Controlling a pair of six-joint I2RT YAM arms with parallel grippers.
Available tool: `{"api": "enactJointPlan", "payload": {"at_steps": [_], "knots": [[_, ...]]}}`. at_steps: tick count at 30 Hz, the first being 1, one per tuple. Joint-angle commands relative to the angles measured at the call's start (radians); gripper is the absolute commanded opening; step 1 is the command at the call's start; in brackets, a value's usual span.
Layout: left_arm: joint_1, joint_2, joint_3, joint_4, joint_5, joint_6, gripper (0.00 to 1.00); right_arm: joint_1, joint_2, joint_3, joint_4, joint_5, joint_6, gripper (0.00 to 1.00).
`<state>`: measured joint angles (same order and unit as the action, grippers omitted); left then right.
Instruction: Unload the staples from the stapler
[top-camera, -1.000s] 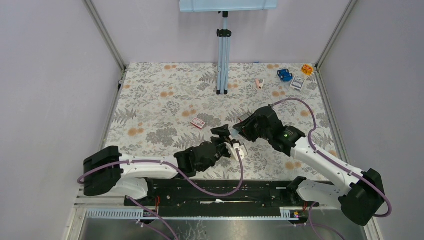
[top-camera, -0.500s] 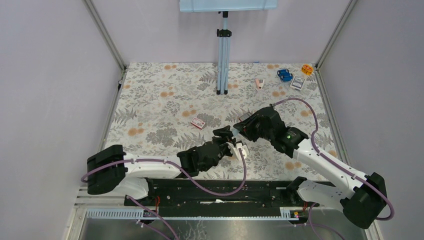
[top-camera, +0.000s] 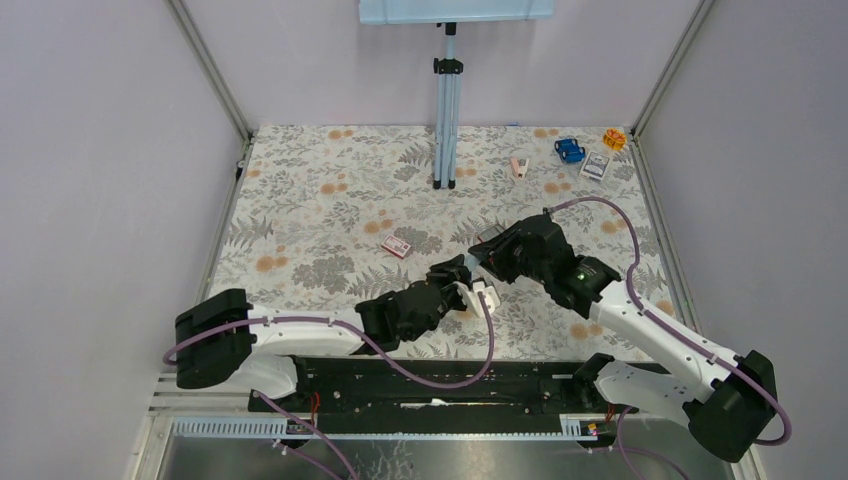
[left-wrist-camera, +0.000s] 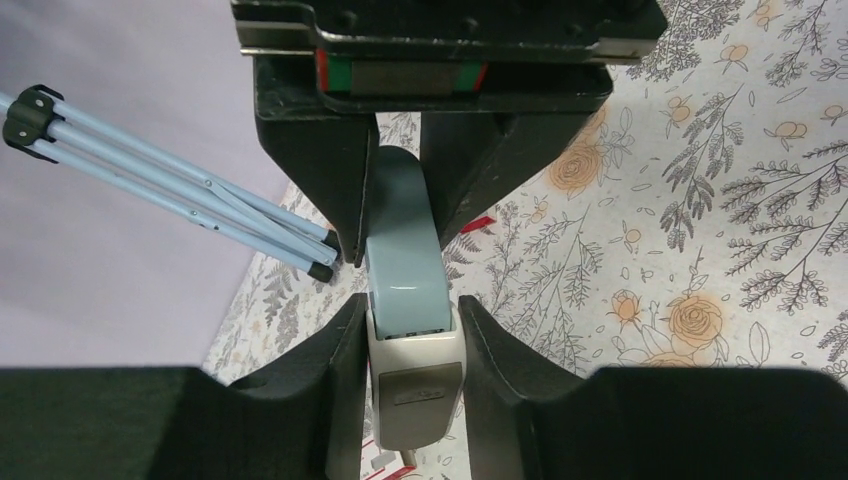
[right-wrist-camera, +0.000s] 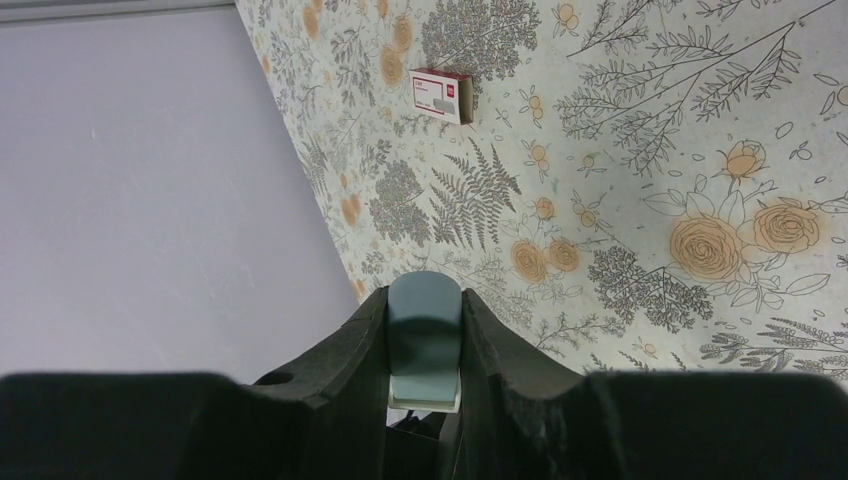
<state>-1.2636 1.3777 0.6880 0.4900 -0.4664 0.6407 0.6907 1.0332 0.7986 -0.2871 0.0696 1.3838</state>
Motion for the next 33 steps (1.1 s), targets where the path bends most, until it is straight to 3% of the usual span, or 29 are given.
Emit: {"api": "enactJointPlan", "payload": {"at_steps": [1, 2, 7, 12, 16, 19, 24, 29, 33], "knots": [[0.025, -0.008, 0.014, 0.025, 0.022, -0.054, 0.09, -0.005, -0.024, -0.005, 0.049, 0.023, -0.010, 0.11], [0.033, -0.015, 0.007, 0.024, 0.029, -0.066, 0.01, -0.006, -0.026, -0.007, 0.052, 0.026, -0.012, 0.17], [0.072, -0.057, -0.035, 0.033, 0.077, -0.122, 0.00, -0.007, -0.050, -0.008, 0.071, 0.054, -0.031, 0.55], [0.078, -0.085, -0.065, 0.027, 0.093, -0.157, 0.00, -0.009, -0.071, 0.021, 0.061, 0.115, -0.085, 0.80], [0.132, -0.154, -0.106, 0.026, 0.171, -0.280, 0.00, -0.011, -0.096, 0.052, 0.066, 0.199, -0.233, 0.85], [0.247, -0.245, -0.137, 0.029, 0.336, -0.464, 0.00, -0.011, -0.129, 0.084, 0.046, 0.280, -0.406, 0.84], [0.479, -0.359, -0.165, 0.082, 0.799, -0.739, 0.00, -0.012, -0.200, 0.109, 0.026, 0.344, -0.674, 0.87], [0.615, -0.406, -0.172, 0.162, 1.102, -0.808, 0.00, -0.013, -0.253, 0.088, 0.033, 0.298, -0.861, 0.88], [0.683, -0.414, -0.256, 0.450, 1.274, -0.890, 0.00, -0.013, -0.245, 0.076, 0.060, 0.117, -0.994, 0.88]]}}
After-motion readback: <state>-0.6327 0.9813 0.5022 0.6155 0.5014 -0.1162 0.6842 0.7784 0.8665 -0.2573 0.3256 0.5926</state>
